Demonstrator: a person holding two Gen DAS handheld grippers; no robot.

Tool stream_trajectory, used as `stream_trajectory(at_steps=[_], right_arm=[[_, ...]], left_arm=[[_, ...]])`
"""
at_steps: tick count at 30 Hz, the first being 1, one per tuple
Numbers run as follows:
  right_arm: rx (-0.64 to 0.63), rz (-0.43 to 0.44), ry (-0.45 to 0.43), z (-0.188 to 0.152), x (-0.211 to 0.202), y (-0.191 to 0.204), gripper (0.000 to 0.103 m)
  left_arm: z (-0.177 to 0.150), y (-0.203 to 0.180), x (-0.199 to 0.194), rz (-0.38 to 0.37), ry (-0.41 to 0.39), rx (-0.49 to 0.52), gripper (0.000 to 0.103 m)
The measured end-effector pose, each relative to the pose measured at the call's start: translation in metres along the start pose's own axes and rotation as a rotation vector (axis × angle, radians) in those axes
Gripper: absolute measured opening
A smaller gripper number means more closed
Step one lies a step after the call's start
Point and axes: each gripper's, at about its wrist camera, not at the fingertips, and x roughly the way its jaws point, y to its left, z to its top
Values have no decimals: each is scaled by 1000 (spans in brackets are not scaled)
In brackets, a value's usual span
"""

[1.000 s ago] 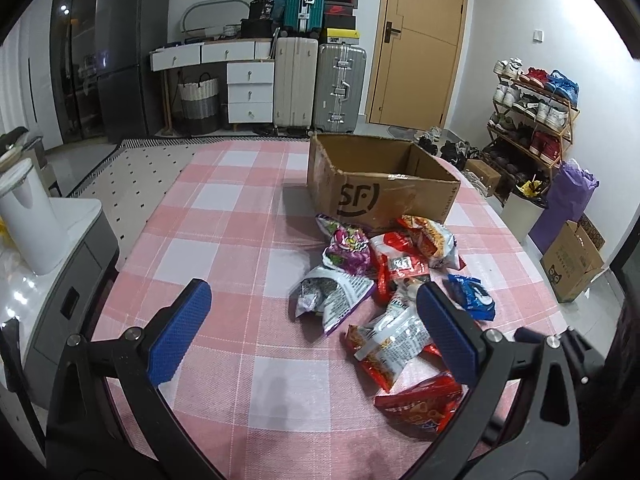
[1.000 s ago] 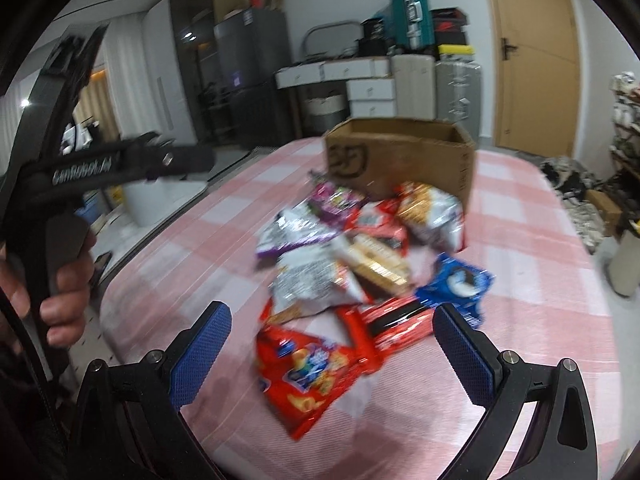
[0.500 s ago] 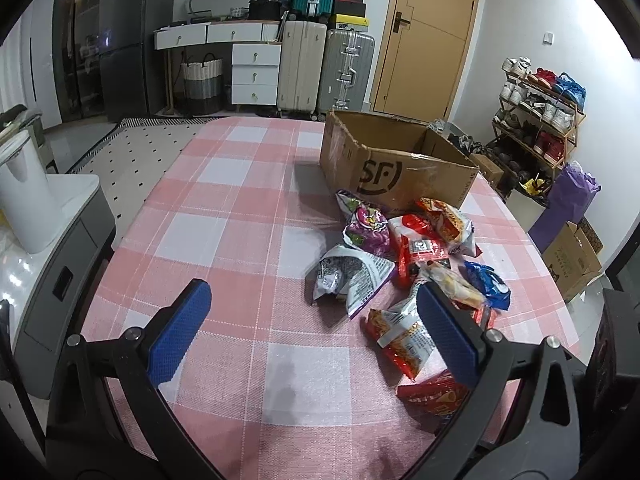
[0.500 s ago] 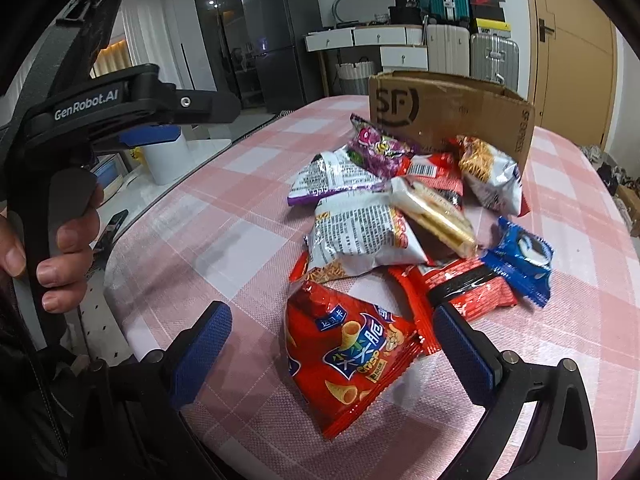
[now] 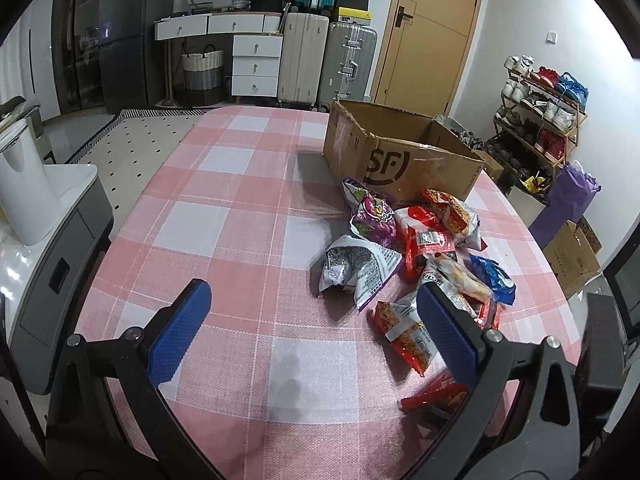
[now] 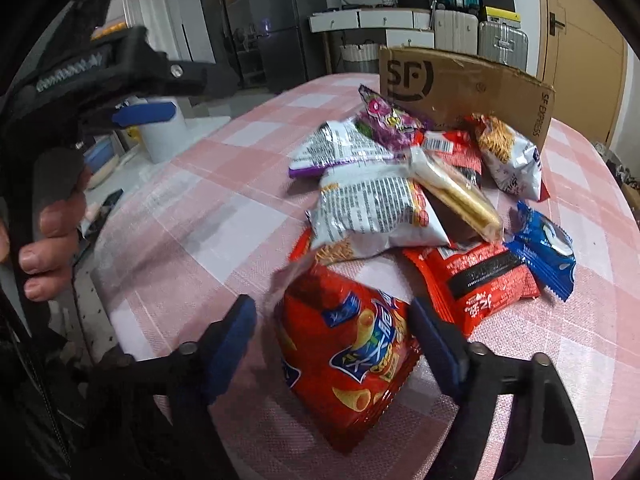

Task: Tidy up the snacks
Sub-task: 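Grasp the red chip bag with the right tool, then lift the red chip bag with the right tool while the left tool grasps the white snack bag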

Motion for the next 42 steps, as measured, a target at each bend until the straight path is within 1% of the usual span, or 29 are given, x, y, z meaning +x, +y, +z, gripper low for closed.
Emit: stream_trajectory(at_steps=[1,3,6,9,14,17,23,26,29,32,37,40,42], right_arm=[[7,6,-5,-1,-1,-1,75],[7,11,-7,-2,-3,-2,69],[11,21,-17,-5,-5,-5,65],[20,41,-18,-5,-6,-7,62],[47,73,-28,-6,-8,-12,61],[59,86,-40,-6,-12,-15,58],[75,107,-45,-9,-13,-18,57],[86,122,-62,-8,-19,-20,57],[95,129,-81,-9,-27,-23,57],[112,134,-96,-12,-36,-29,57],[150,110,-123,-16,-49,-41,57],[176,98,-134,-18,-54,-48,57],[192,91,-145,-20,-58,-53,57]], left_arm=[[0,0,0,4,-1,0,102],[0,0,0,5,-1,-1,102],[0,0,1,11,1,-1,102],[0,1,0,12,2,1,102],[-1,1,-3,16,4,5,102],[0,0,-3,17,8,11,102],[-1,-5,-3,19,18,21,102],[-3,-7,-3,17,22,26,102],[-3,-9,-2,11,25,34,102],[-4,-12,0,-15,35,44,102],[-7,-21,7,-24,51,66,102],[-9,-27,12,-65,75,78,102],[-11,-32,16,-71,93,91,102]])
